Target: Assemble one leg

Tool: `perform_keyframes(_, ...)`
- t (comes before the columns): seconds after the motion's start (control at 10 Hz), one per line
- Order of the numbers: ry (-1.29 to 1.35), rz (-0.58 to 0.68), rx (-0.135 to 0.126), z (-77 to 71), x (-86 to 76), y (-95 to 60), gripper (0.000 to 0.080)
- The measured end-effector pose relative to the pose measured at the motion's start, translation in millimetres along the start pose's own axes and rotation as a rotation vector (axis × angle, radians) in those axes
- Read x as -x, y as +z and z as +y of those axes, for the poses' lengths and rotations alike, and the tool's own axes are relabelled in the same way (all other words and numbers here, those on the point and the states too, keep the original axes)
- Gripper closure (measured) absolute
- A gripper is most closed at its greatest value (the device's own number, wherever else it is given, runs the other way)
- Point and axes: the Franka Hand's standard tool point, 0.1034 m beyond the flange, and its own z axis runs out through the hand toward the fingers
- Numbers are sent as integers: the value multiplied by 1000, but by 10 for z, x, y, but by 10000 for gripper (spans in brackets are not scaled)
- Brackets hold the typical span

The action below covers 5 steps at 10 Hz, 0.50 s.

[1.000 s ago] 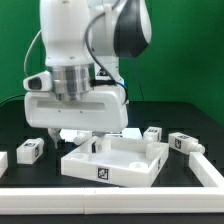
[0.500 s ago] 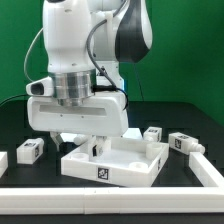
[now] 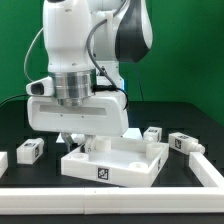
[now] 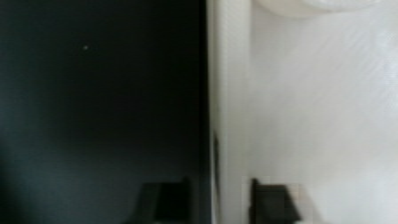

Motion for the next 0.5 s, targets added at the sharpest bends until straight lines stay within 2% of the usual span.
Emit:
perform_keyframes(0.1, 0, 0, 0, -2, -1, 0, 747)
perform_keyframes(0.2, -27, 10, 0, -48, -89, 2, 747)
perform_keyframes(0.4, -122, 68, -11, -273, -551, -11, 747)
perform_keyframes(0.5, -168, 79, -12, -399, -663, -6, 747)
